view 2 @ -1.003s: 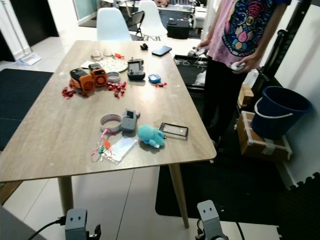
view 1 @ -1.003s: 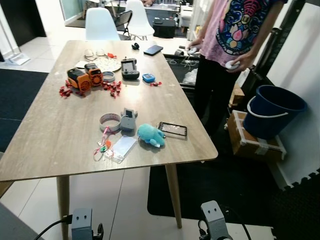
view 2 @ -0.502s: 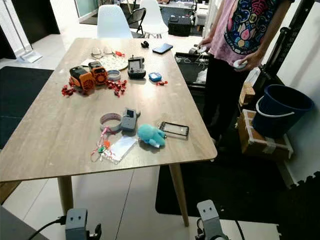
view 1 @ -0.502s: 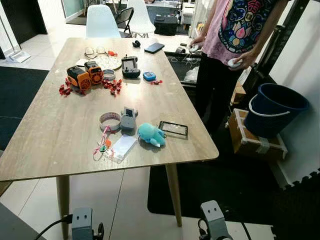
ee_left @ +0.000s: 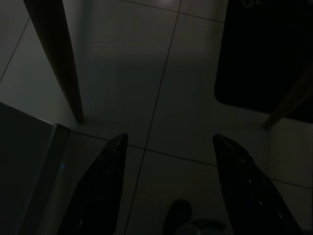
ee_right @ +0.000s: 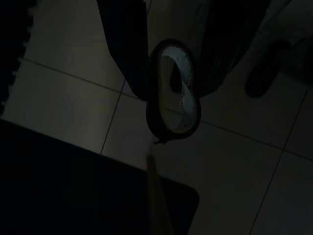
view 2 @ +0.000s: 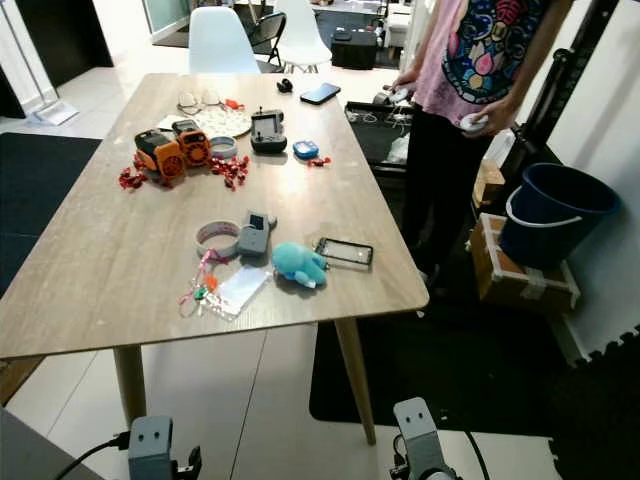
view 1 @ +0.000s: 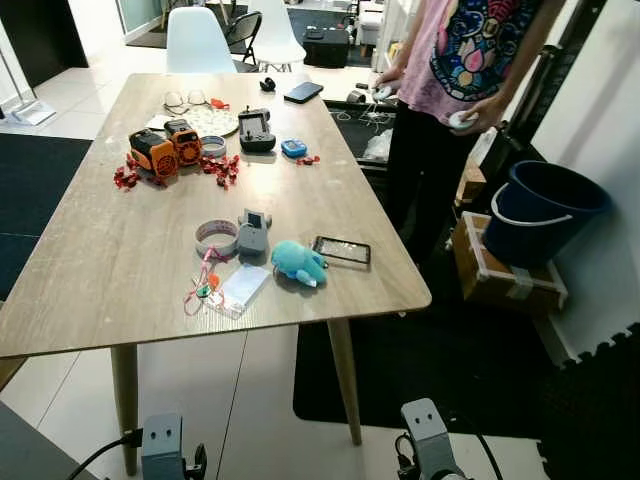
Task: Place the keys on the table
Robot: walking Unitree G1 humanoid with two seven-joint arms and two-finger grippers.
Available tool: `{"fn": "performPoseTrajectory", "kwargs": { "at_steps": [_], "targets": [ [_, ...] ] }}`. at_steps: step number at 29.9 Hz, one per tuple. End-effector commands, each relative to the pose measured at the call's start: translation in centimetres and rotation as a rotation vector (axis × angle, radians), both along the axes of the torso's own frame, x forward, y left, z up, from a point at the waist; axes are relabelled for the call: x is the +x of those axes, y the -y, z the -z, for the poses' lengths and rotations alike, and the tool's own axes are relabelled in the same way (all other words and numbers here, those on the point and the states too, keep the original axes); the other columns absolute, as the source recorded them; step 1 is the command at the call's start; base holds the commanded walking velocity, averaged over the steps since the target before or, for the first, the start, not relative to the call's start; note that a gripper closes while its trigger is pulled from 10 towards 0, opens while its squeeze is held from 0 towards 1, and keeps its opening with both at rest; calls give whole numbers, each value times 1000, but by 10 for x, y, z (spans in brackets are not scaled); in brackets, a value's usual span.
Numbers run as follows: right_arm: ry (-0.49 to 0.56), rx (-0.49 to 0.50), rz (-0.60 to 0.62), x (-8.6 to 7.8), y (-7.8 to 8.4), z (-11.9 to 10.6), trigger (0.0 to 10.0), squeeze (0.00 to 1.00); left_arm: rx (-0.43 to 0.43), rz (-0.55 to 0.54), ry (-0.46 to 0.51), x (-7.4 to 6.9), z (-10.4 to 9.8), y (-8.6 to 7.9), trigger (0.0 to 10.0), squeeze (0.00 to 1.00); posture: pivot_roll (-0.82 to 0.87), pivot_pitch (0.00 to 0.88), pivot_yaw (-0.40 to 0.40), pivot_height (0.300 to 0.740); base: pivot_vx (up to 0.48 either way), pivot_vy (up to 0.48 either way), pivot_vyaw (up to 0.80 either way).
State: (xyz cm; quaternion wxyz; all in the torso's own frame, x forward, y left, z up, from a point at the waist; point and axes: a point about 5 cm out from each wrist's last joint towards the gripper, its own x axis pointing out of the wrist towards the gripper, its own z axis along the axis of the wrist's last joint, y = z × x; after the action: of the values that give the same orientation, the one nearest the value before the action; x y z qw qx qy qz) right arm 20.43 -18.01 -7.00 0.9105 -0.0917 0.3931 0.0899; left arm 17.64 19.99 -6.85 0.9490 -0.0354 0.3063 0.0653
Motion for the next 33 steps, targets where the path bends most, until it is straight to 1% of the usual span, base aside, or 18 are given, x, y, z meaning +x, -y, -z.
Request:
{"fn": "performPoseTrajectory", "kwargs": {
  "at_steps": [1, 25, 33],
  "targets": [
    [-23, -5, 1, -4, 1, 2, 10000, 0, -13, 0, -7, -4, 2, 3, 10000, 0, 79, 60, -65, 740, -345, 0, 0],
    [-28, -2, -3, -6, -1, 4, 10000, 0, -11, 5, -6, -7, 3, 1, 10000, 0, 87, 56, -64, 740, -316, 0, 0],
    [-28, -3, -4, -6, -1, 4, 10000, 0, -5, 1, 4, -7, 2, 0, 10000, 0, 88, 55, -65, 740, 0, 0, 0]
  ]
}}
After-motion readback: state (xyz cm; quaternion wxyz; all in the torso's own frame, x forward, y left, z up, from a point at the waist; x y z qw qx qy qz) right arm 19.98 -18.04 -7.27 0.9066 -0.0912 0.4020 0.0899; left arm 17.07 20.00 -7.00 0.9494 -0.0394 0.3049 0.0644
